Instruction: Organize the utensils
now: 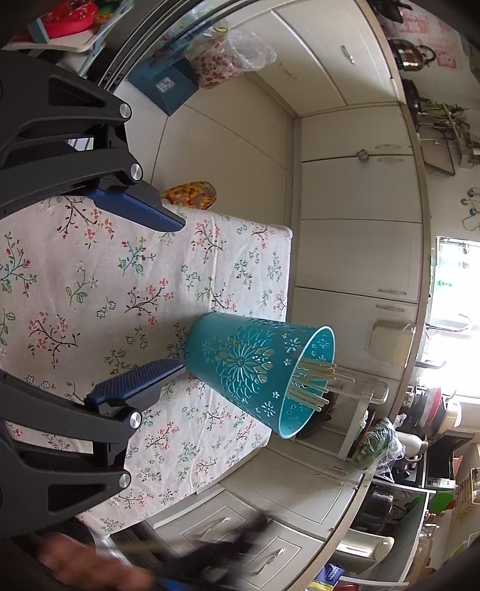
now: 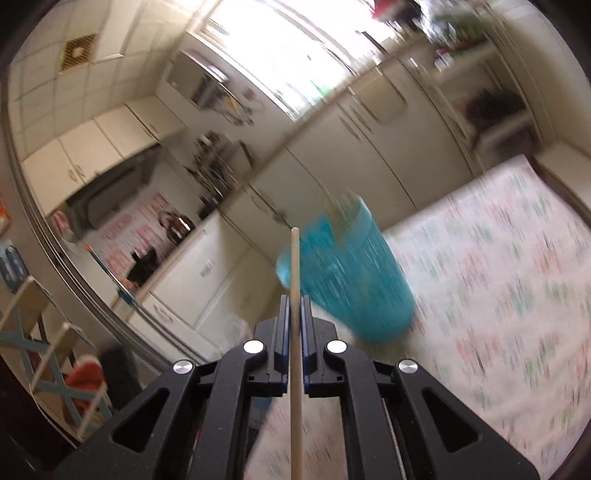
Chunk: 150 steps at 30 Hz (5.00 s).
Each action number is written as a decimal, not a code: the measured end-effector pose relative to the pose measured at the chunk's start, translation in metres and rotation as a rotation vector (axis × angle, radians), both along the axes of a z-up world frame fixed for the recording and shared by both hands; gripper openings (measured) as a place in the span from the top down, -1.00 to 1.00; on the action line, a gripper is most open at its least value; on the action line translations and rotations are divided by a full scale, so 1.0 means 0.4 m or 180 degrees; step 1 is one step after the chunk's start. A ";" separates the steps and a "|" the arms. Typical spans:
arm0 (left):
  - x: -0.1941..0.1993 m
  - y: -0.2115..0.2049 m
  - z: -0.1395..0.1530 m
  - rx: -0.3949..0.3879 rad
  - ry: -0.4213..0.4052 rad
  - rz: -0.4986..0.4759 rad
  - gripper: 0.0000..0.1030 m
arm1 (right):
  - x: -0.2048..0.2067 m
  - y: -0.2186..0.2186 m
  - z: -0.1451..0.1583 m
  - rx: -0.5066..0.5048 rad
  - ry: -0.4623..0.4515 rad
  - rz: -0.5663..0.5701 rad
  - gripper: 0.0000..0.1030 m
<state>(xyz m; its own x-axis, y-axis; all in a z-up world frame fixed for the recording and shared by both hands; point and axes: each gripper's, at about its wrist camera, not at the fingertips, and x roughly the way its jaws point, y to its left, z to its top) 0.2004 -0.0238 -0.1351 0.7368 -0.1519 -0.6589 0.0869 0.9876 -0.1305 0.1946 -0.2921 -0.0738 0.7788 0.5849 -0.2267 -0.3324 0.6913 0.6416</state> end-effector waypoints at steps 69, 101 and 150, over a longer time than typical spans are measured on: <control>-0.564 0.059 0.418 0.0182 -0.0462 0.0039 -0.85 | -0.603 0.197 0.188 -0.1174 0.0284 -0.1035 -0.85; -0.624 0.042 0.428 0.0333 -0.0511 0.0234 -0.85 | -0.703 0.235 0.235 -0.1348 -0.0178 -0.0976 -0.86; -0.652 0.044 0.447 0.0436 -0.0632 0.0312 -0.85 | -0.710 0.222 0.241 -0.1360 -0.0210 -0.0990 -0.86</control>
